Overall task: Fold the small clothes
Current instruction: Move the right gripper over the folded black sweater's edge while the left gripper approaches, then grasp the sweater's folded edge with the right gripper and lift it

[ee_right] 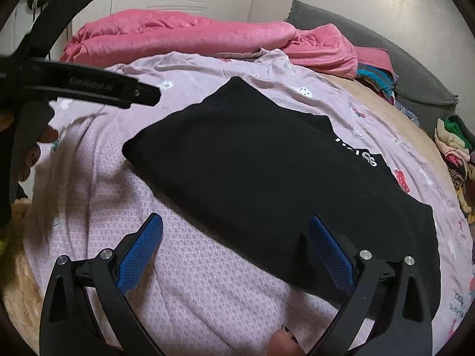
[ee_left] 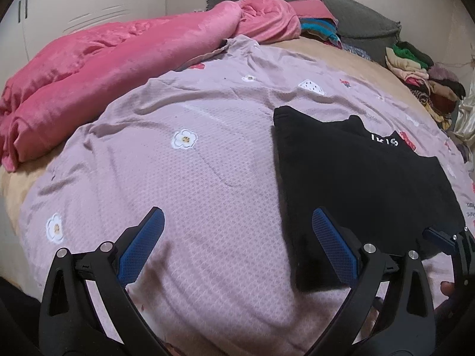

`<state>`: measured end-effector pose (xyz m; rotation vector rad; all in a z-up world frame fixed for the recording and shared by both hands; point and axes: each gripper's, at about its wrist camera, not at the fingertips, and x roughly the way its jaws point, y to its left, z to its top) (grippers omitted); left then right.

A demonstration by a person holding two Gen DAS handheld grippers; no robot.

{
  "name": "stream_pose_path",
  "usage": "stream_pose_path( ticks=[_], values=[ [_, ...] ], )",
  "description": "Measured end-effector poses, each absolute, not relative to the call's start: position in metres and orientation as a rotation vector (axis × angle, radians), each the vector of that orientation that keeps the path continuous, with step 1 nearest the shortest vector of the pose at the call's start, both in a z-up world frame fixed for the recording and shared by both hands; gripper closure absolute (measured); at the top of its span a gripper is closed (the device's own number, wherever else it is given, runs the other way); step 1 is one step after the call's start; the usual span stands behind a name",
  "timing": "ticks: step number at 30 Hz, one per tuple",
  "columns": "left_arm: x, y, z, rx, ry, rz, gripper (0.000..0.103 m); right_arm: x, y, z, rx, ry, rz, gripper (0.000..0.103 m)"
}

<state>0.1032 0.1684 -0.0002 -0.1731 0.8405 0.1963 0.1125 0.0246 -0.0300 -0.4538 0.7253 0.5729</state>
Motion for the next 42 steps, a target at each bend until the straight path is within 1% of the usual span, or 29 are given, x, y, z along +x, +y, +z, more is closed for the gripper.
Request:
stream_pose_path(
  ticks=[13, 18, 30, 32, 33, 35, 37, 38, 41, 42],
  values=[
    [0.142, 0.172, 0.004, -0.120, 0.883, 0.182, 0.010, 0.125, 0.055, -0.045, -0.607, 0.681, 0.541, 0.005],
    [0.158, 0.174, 0.006, -0.116, 0.897, 0.172, 0.010, 0.134, 0.066, -0.047, -0.631, 0.678, 0.543, 0.005],
    [0.195, 0.178, 0.003, -0.112, 0.938, 0.128, 0.010, 0.146, 0.081, -0.050, -0.691, 0.595, 0.527, 0.006],
    [0.201, 0.177, 0.001, -0.112, 0.949, 0.116, 0.010, 0.148, 0.080, -0.049, -0.676, 0.591, 0.526, 0.010],
    [0.204, 0.176, 0.000, -0.108, 0.955, 0.108, 0.010, 0.149, 0.080, -0.048, -0.669, 0.588, 0.529, 0.019],
    [0.210, 0.175, -0.001, -0.109, 0.964, 0.098, 0.010, 0.152, 0.078, -0.047, -0.645, 0.597, 0.543, 0.024],
    [0.216, 0.175, -0.003, -0.123, 0.974, 0.079, 0.010, 0.153, 0.075, -0.046, -0.620, 0.602, 0.563, 0.039],
    [0.218, 0.175, -0.003, -0.128, 0.978, 0.072, 0.010, 0.152, 0.074, -0.045, -0.609, 0.600, 0.575, 0.042],
    [0.225, 0.173, -0.005, -0.136, 0.995, 0.049, 0.010, 0.150, 0.070, -0.040, -0.573, 0.583, 0.605, 0.062],
    [0.228, 0.172, -0.005, -0.143, 1.000, 0.038, 0.010, 0.150, 0.069, -0.039, -0.562, 0.581, 0.615, 0.072]
  ],
)
